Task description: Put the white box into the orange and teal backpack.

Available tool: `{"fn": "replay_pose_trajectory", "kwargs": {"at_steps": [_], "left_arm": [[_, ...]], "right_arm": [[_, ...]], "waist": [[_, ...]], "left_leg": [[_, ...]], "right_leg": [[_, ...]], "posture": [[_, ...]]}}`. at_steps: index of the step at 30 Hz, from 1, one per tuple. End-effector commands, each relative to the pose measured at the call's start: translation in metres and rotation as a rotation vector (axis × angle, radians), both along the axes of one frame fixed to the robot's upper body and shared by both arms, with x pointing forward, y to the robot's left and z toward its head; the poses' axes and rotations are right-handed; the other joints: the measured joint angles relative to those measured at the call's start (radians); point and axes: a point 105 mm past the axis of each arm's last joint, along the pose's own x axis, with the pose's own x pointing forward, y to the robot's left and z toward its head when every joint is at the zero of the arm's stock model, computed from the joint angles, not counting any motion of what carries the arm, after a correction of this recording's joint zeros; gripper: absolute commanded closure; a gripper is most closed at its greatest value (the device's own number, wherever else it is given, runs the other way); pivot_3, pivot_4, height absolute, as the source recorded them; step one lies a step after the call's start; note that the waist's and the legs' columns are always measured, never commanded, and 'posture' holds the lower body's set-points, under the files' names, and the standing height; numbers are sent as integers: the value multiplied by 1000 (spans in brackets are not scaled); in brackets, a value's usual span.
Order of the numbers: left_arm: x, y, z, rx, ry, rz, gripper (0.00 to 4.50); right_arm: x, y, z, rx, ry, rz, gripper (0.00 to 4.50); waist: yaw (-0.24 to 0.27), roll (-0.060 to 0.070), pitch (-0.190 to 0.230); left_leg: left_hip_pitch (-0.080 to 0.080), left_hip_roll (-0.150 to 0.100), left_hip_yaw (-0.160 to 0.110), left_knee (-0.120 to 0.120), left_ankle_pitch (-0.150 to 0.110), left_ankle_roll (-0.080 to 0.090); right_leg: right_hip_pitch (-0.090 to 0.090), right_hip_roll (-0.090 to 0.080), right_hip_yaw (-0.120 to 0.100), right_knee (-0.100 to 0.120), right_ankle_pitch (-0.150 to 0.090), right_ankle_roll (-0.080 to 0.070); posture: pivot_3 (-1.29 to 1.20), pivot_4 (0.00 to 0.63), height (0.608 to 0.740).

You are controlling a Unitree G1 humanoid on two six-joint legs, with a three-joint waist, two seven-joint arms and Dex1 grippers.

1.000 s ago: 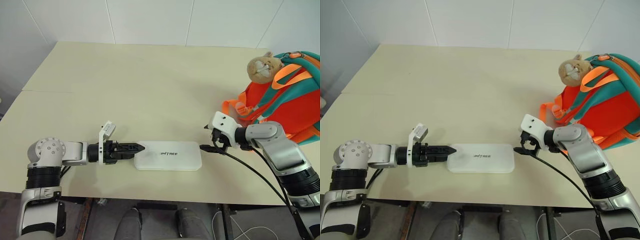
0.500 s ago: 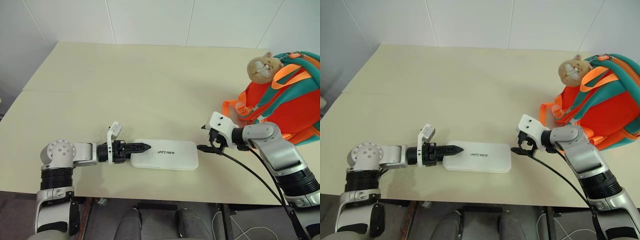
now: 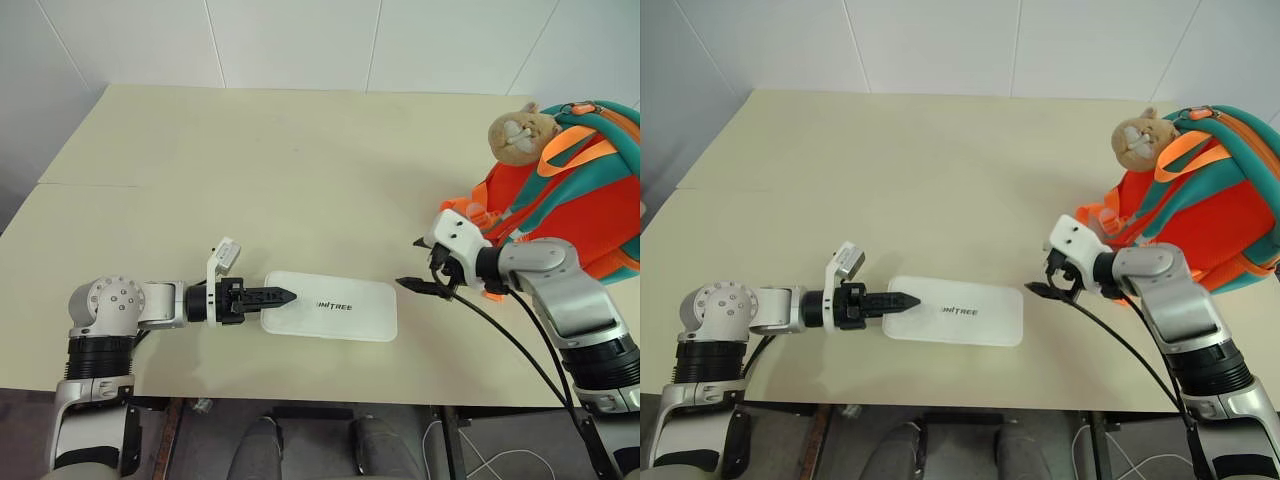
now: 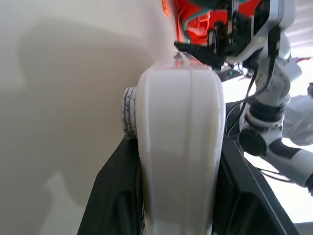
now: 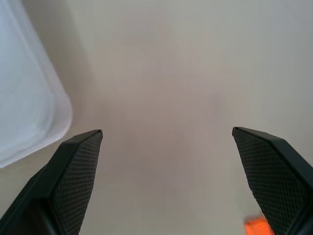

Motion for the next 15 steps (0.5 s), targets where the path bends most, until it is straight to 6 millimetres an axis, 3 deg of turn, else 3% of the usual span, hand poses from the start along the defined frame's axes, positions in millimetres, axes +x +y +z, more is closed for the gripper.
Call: {"fn": "replay_pose_trajectory", "kwargs": {"at_steps": [1, 3, 7, 12, 15], "left_arm": [[6, 20, -20, 171, 16, 76, 3176], [8, 23, -16, 167, -1, 78, 3176], [16, 25, -4, 118, -29, 93, 3183], [31, 20, 16, -12, -66, 131, 3202], [37, 16, 24, -57, -74, 136, 3202]], "right_arm": [[-5, -7, 26, 63, -65, -36, 0], [-11, -15, 36, 136, -60, -76, 0], [-42, -36, 42, 200, 25, -113, 0], [-52, -76, 54, 205, -7, -262, 0], [-56, -87, 61, 223, -32, -311, 0]], "waist": [[0, 0, 0], [0, 0, 0], [5, 0, 0], [1, -1, 0], [0, -1, 1]], "left_leg": [[0, 0, 0, 0, 0, 0], [0, 0, 0, -1, 0, 0], [0, 0, 0, -3, 0, 0], [0, 0, 1, -3, 0, 0], [0, 0, 1, -4, 0, 1]], "right_leg": [[0, 0, 0, 0, 0, 0], [0, 0, 0, 0, 0, 0], [-1, 0, 0, -2, 0, -1], [0, 0, 0, -3, 0, -1], [-1, 0, 0, -3, 1, -1]], "posture": [[0, 150, 740], [0, 150, 740], [0, 150, 740], [0, 150, 740], [0, 150, 740]]}}
